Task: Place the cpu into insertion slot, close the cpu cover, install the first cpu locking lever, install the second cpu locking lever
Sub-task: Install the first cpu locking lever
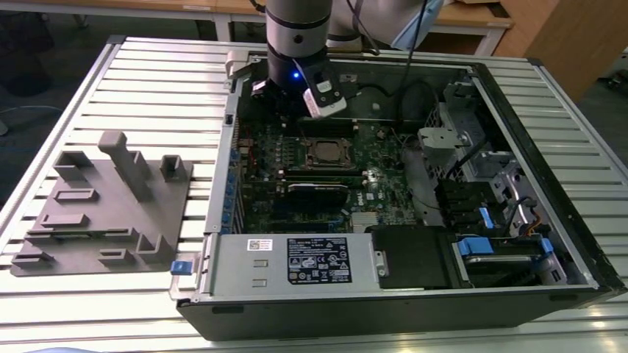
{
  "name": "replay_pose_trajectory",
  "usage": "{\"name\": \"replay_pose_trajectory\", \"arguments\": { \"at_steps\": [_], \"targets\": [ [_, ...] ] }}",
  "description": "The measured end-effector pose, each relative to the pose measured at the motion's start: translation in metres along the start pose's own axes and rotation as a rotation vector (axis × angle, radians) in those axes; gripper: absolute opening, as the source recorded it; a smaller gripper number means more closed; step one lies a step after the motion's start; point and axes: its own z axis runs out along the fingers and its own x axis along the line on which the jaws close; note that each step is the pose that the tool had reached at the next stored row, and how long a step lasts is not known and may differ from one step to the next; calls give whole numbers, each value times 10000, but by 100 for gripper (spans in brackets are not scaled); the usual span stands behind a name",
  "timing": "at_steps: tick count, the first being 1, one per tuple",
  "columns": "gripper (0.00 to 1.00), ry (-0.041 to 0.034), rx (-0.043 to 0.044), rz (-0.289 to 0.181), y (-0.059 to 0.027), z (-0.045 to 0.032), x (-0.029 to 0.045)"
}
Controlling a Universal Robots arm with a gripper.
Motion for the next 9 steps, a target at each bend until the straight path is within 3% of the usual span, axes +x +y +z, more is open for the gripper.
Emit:
{"name": "replay_pose_trajectory", "arguments": {
  "at_steps": [9],
  "targets": [
    [11,12,-34,3,0,0,0]
  ]
}}
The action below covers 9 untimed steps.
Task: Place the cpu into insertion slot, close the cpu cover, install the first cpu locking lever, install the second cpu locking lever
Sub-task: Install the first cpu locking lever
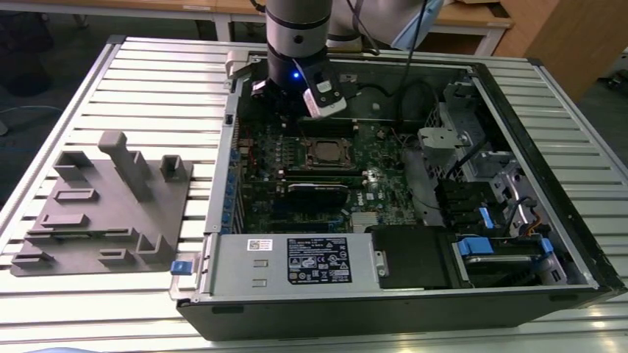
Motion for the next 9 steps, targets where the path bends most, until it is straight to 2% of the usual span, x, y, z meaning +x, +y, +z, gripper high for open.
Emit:
{"name": "replay_pose_trajectory", "arguments": {
  "at_steps": [6,7,9],
  "targets": [
    [11,0,-1,0,0,0,10],
    [11,1,-24,-1,-1,0,14],
    [11,5,-196,0,0,0,17]
  ]
}}
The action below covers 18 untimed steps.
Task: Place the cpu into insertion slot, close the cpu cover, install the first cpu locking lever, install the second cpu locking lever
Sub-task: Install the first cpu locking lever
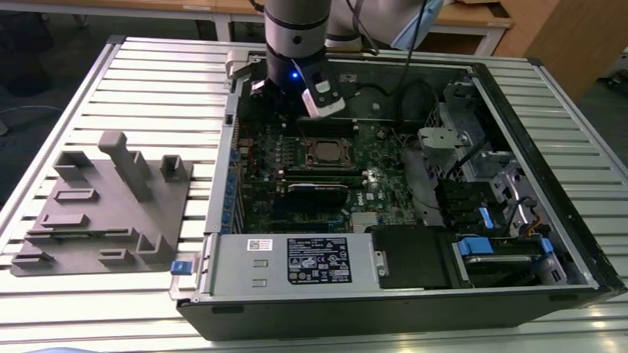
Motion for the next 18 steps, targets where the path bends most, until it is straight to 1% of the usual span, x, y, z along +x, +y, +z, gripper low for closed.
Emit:
{"name": "replay_pose_trajectory", "arguments": {
  "at_steps": [1,2,3,4,9,13,18],
  "targets": [
    [11,2,-79,0,0,0,0],
    [11,4,-135,0,0,0,0],
    [11,5,-184,0,0,0,0],
    [11,6,-208,1,0,0,1],
    [11,5,-211,-1,0,0,2],
    [11,5,-210,0,-1,0,27],
    [11,6,-210,0,-1,0,33]
  ]
}}
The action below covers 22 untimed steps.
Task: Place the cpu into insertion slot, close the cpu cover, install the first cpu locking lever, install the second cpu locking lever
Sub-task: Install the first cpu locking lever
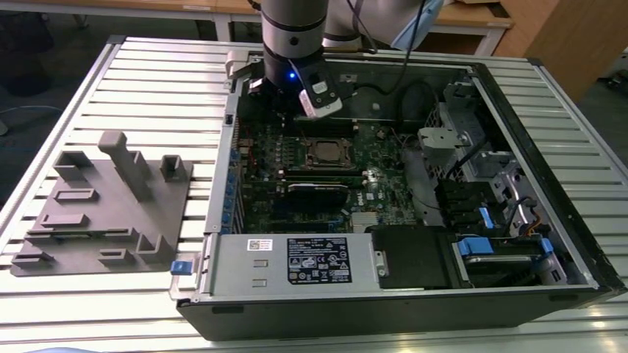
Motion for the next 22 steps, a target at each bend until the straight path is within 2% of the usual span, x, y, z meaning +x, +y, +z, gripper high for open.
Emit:
{"name": "replay_pose_trajectory", "arguments": {
  "at_steps": [14,22],
  "targets": [
    [11,0,-21,0,11,4,66],
    [11,0,-22,0,126,30,68]
  ]
}}
